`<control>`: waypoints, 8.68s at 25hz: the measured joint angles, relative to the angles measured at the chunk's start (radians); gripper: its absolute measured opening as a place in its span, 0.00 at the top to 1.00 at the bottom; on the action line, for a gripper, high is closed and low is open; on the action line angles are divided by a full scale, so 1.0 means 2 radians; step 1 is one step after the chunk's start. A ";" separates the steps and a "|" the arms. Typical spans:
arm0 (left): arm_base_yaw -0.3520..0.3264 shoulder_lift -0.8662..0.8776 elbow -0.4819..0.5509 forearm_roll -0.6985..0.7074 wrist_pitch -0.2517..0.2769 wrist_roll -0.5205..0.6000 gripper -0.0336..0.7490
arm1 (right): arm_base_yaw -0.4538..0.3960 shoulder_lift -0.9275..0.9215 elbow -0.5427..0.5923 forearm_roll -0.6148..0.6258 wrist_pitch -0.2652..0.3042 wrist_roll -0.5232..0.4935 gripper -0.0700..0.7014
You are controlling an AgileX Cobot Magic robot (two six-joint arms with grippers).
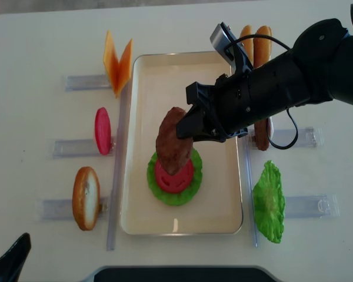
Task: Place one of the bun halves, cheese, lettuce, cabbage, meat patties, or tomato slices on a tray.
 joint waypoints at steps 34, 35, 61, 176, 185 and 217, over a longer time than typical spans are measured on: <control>0.000 0.000 0.000 0.000 0.000 0.000 0.27 | 0.047 0.002 0.033 0.016 -0.048 -0.070 0.70; 0.000 0.000 0.000 0.000 0.000 0.000 0.27 | 0.047 0.002 0.033 0.016 -0.049 -0.070 0.70; 0.000 0.000 0.000 0.000 0.000 0.000 0.27 | 0.022 0.070 0.033 0.108 -0.010 -0.137 0.70; 0.000 0.000 0.000 0.000 0.000 0.000 0.27 | -0.002 0.088 0.028 0.014 -0.038 -0.122 0.21; 0.000 0.000 0.000 0.000 0.000 0.000 0.27 | -0.002 0.034 -0.012 -0.157 -0.053 -0.009 0.21; 0.000 0.000 0.000 0.000 0.000 0.000 0.27 | -0.228 -0.018 -0.200 -0.733 0.143 0.357 0.21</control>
